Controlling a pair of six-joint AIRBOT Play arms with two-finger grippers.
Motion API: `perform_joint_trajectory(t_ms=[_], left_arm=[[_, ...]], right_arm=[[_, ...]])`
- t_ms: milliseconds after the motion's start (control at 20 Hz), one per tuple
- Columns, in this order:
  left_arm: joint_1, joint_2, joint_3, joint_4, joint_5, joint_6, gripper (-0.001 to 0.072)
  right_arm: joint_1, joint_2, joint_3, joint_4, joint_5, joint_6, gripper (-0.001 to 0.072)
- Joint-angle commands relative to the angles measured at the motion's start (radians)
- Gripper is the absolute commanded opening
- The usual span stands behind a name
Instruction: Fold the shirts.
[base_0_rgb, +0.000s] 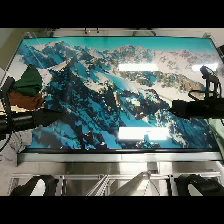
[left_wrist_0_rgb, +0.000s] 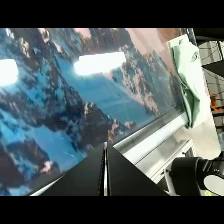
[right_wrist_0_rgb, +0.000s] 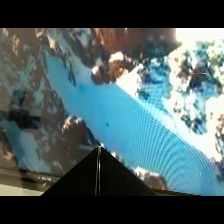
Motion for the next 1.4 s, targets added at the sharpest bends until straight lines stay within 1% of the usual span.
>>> perform_joint_trajectory(t_ms=[0, 100, 150, 200, 300, 350, 400, 450, 550, 600, 650, 700, 750, 850, 950, 1050, 1100, 1250, 1350], left_arm=[[0.0, 0.001, -0.001, 0.0, 0.001, 0.003, 0.0016], [0.002, 0.001, 0.001, 0.0, 0.008, 0.003, 0.0017], [0.012, -0.003, 0.02, 0.003, 0.011, 0.003, 0.0069], [0.036, -0.016, 0.063, 0.003, 0.011, 0.002, 0.0309], [0.121, -0.08, 0.201, 0.01, 0.047, -0.013, 0.0598], [0.163, -0.124, 0.285, 0.048, 0.081, -0.013, 0.0612], [0.192, -0.183, 0.383, 0.118, 0.12, -0.012, 0.0654], [0.201, -0.253, 0.488, 0.225, 0.155, -0.011, 0.072], [0.193, -0.414, 0.702, 0.425, 0.186, 0.002, 0.072], [0.187, -0.503, 0.805, 0.497, 0.197, 0.003, 0.072], [0.186, -0.604, 0.912, 0.555, 0.201, -0.005, 0.072], [0.187, -0.698, 1.001, 0.599, 0.199, -0.037, 0.072], [0.187, -0.8, 1.089, 0.638, 0.182, -0.069, 0.072], [0.187, -0.981, 1.225, 0.691, 0.131, -0.095, 0.072], [0.178, -1.113, 1.306, 0.751, 0.123, -0.095, 0.072], [0.163, -1.214, 1.37, 0.869, 0.109, -0.095, 0.072], [0.154, -1.249, 1.389, 0.898, 0.095, -0.095, 0.072], [0.127, -1.316, 1.386, 0.904, 0.088, -0.09, 0.072], [0.107, -1.333, 1.355, 0.948, 0.088, -0.09, 0.072]], right_arm=[[0.001, 0.0, 0.0, 0.0, 0.0, 0.0, 0.0023], [0.001, 0.0, 0.0, 0.0, 0.0, 0.0, 0.0023], [0.001, 0.0, 0.0, 0.0, 0.0, 0.0, 0.0023], [0.001, 0.0, 0.0, 0.0, 0.0, 0.0, 0.0023], [0.001, 0.0, 0.0, 0.0, 0.0, 0.0, 0.0023], [0.001, 0.0, 0.0, 0.0, 0.0, 0.0, 0.0023], [0.001, 0.0, 0.0, 0.0, 0.0, 0.0, 0.0023], [0.001, 0.0, 0.0, 0.0, 0.0, 0.0, 0.0023], [0.001, 0.0, 0.0, 0.0, 0.0, 0.0, 0.0023], [0.001, 0.0, 0.0, 0.0, 0.0, 0.0, 0.0023], [0.001, 0.0, 0.0, 0.0, 0.0, 0.0, 0.0023], [0.001, 0.0, 0.0, 0.0, 0.0, 0.0, 0.0023], [0.001, 0.0, 0.0, 0.0, 0.0, 0.0, 0.0023], [0.001, 0.0, 0.0, 0.0, 0.0, 0.0, 0.0023], [0.001, 0.0, 0.0, 0.0, -0.003, 0.0, 0.0023], [0.001, 0.0, 0.0, 0.0, -0.014, 0.0, 0.0023], [0.001, 0.0, 0.0, 0.0, -0.014, 0.0, 0.0023], [0.001, 0.0, 0.0, 0.0, -0.026, 0.0, 0.0023], [0.001, 0.0, 0.0, 0.0, -0.029, 0.0, 0.0023]])
